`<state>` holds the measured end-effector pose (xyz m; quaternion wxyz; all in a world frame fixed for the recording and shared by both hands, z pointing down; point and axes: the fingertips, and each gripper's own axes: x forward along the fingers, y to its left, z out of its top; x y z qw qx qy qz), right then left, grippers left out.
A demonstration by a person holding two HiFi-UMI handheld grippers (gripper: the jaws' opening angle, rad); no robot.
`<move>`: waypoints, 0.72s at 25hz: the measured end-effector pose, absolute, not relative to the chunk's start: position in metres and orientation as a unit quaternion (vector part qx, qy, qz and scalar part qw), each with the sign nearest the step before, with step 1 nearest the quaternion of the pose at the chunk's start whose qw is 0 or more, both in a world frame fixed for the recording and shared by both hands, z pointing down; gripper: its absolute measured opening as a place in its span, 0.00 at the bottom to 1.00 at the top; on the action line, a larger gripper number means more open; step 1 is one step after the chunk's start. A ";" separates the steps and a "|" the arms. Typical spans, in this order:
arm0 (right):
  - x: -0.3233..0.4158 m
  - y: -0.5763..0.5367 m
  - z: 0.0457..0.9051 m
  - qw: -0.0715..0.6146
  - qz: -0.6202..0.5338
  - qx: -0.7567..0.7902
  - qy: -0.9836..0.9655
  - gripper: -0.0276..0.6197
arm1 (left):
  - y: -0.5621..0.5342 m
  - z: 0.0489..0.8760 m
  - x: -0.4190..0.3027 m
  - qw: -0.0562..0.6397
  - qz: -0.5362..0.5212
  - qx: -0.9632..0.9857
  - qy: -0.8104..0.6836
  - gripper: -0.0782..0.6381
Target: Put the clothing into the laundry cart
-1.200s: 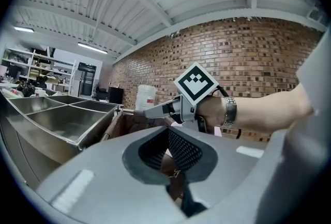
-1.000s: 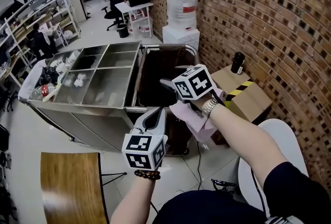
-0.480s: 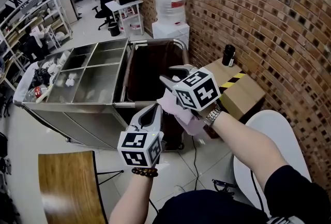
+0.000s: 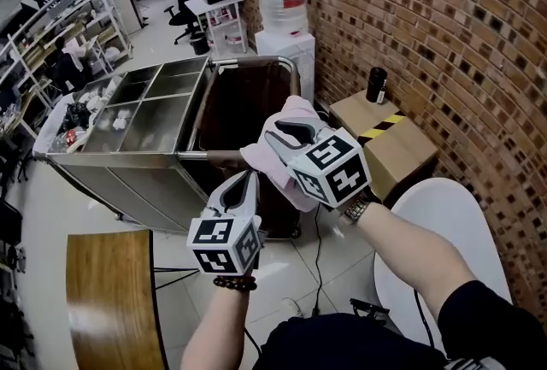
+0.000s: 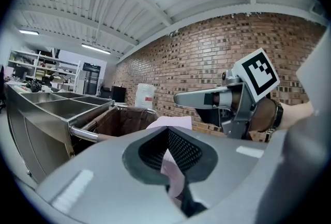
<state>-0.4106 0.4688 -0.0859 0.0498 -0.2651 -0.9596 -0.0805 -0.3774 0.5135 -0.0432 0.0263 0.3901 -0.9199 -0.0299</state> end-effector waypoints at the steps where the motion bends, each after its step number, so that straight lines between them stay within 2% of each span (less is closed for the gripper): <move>1: -0.402 0.466 -0.086 0.046 -0.079 -0.267 -0.959 0.18 | 0.510 -0.043 -0.371 0.026 -0.028 0.388 -0.921 0.11; 18: -0.251 0.438 -0.090 -0.018 -0.060 -0.261 -0.963 0.05 | 0.483 -0.068 -0.253 -0.013 0.004 0.367 -0.930 0.11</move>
